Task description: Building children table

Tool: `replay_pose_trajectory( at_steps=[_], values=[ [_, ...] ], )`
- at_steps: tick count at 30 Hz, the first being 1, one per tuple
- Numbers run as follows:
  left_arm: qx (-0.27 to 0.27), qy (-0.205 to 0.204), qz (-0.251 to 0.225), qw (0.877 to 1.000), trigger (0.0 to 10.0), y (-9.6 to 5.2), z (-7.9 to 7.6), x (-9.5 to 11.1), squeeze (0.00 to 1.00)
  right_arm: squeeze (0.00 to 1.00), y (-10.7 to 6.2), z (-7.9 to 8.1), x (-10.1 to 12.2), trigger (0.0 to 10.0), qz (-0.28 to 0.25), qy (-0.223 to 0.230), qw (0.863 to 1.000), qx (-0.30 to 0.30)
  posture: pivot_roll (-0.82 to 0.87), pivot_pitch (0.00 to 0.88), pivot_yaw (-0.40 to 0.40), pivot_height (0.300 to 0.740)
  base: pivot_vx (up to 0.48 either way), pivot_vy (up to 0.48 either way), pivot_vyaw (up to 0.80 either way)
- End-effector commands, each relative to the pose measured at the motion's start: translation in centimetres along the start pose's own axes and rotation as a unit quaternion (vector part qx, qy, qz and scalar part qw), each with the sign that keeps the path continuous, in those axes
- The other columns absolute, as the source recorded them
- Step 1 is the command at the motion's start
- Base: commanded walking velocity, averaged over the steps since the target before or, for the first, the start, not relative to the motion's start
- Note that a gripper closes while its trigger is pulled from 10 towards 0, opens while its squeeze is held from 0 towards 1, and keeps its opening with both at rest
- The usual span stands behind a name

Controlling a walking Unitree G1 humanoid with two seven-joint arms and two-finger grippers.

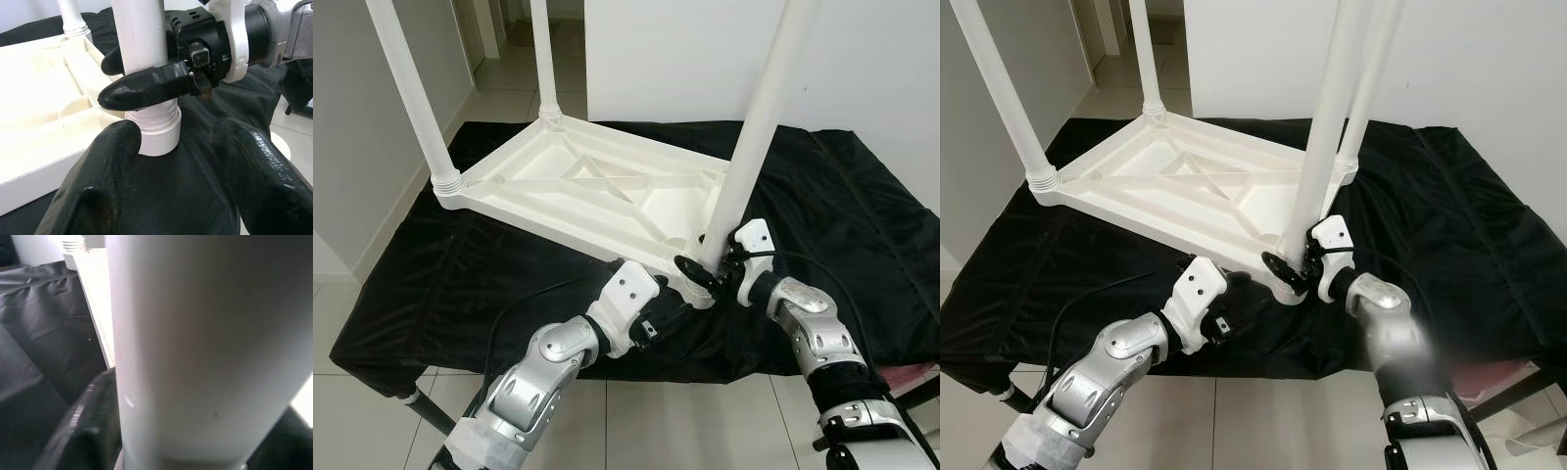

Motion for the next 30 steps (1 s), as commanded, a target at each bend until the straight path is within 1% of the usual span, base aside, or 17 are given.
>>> replay_pose_trajectory(
  at_steps=[1, 10, 11, 13, 14, 15, 16, 18, 20, 22, 24, 25, 26, 28, 30],
  values=[
    [-0.019, -0.001, 0.003, 1.000, 10.0, 0.0, -0.2, -0.3, 0.00, 0.00, 0.3, 0.3, -0.2, 0.0, 0.011, -0.011, 1.000, 0.012, 0.00, 0.018, 0.000, 0.740, 0.000, 0.000, 0.00],
    [-0.022, 0.000, 0.003, 1.000, 10.0, 0.0, -0.3, -0.3, 0.00, 0.00, 0.0, -0.2, -0.5, 0.0, 0.007, -0.013, 1.000, 0.009, 0.00, 0.020, 0.007, 0.740, 0.000, 0.000, 0.00],
    [-0.022, 0.000, 0.004, 1.000, 10.0, 0.0, -0.3, -0.3, 0.00, 0.00, 0.0, -0.3, -0.5, 10.0, 0.002, -0.016, 1.000, 0.001, 0.00, 0.018, 0.007, 0.740, 0.000, 0.000, 0.00],
    [-0.022, -0.001, 0.004, 1.000, 10.0, 0.0, -0.3, -0.4, 0.00, 0.00, 0.1, -0.6, -0.5, 10.0, -0.003, -0.016, 1.000, -0.019, -0.01, 0.021, 0.008, 0.740, 0.000, 0.000, 0.00],
    [-0.022, -0.001, 0.004, 1.000, 10.0, 0.0, -0.3, -0.4, 0.00, 0.00, 0.1, -0.6, -0.5, 10.0, -0.003, -0.016, 1.000, -0.019, -0.01, 0.021, 0.008, 0.740, 0.000, 0.000, 0.00],
    [-0.022, -0.001, 0.004, 1.000, 10.0, 0.0, -0.2, -0.4, 0.00, 0.00, 0.1, -0.7, -0.5, 10.0, -0.004, -0.013, 0.999, -0.035, -0.01, 0.022, 0.008, 0.740, 0.000, 0.000, 0.00],
    [-0.022, -0.001, 0.004, 1.000, 10.0, 0.0, -0.2, -0.4, 0.00, 0.00, 0.1, -0.7, -0.5, 10.0, -0.004, -0.013, 0.999, -0.035, -0.01, 0.022, 0.008, 0.740, 0.000, 0.000, 0.00],
    [-0.022, -0.001, 0.003, 1.000, 10.0, 0.1, -0.2, -0.3, 0.00, 0.00, 0.3, -0.9, -0.6, 10.0, -0.012, -0.002, 0.997, -0.074, -0.01, 0.024, 0.006, 0.740, 0.000, 0.000, 0.00],
    [-0.022, -0.001, 0.003, 1.000, 10.0, 0.1, -0.2, -0.3, 0.00, 0.00, 0.3, -0.9, -0.6, 10.0, -0.012, -0.002, 0.997, -0.074, -0.01, 0.024, 0.006, 0.740, 0.000, 0.000, 0.00],
    [-0.021, -0.002, 0.004, 1.000, 10.0, 0.1, -0.2, -0.4, 0.00, 0.00, 0.2, -1.1, -0.5, 10.0, -0.026, 0.020, 0.993, -0.117, -0.01, 0.025, 0.004, 0.740, 0.000, 0.000, 0.00],
    [-0.021, -0.002, 0.004, 1.000, 10.0, 0.1, -0.2, -0.4, 0.00, 0.00, 0.2, -1.1, -0.5, 10.0, -0.026, 0.020, 0.993, -0.117, -0.01, 0.025, 0.004, 0.740, 0.000, 0.000, 0.00],
    [-0.020, -0.003, 0.004, 1.000, 10.0, 0.0, -0.2, -0.4, 0.00, 0.00, 0.0, -1.5, -0.4, 10.0, -0.035, 0.042, 0.987, -0.153, -0.01, 0.025, 0.003, 0.740, 0.000, 0.000, 0.00],
    [-0.020, -0.003, 0.004, 1.000, 10.0, 0.0, -0.2, -0.4, 0.00, 0.00, 0.0, -1.5, -0.4, 10.0, -0.035, 0.042, 0.987, -0.153, -0.01, 0.025, 0.003, 0.740, 0.000, 0.000, 0.00],
    [-0.019, -0.003, 0.004, 1.000, 10.0, 0.0, -0.2, -0.4, 0.00, 0.00, -0.2, -1.5, -0.5, 10.0, -0.038, 0.052, 0.982, -0.176, -0.01, 0.026, 0.000, 0.740, 0.000, 0.000, 0.00],
    [-0.020, -0.004, 0.005, 1.000, 10.0, -0.1, -0.3, -0.5, 0.00, 0.00, -0.2, -1.3, -0.5, 10.0, -0.040, 0.058, 0.980, -0.187, -0.01, 0.027, 0.000, 0.740, 0.000, 0.000, 0.00]
  ],
)
Point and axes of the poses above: a point about 5 cm out from each wrist's last joint towards the gripper, its own y axis pointing out of the wrist towards the gripper, its own x axis along the axis of the wrist's last joint, z = x × y, the point moved 6 cm from there along y, pointing out of the wrist towards the gripper, and after that the axes turned 13 degrees about y, right-handed, at the moved point
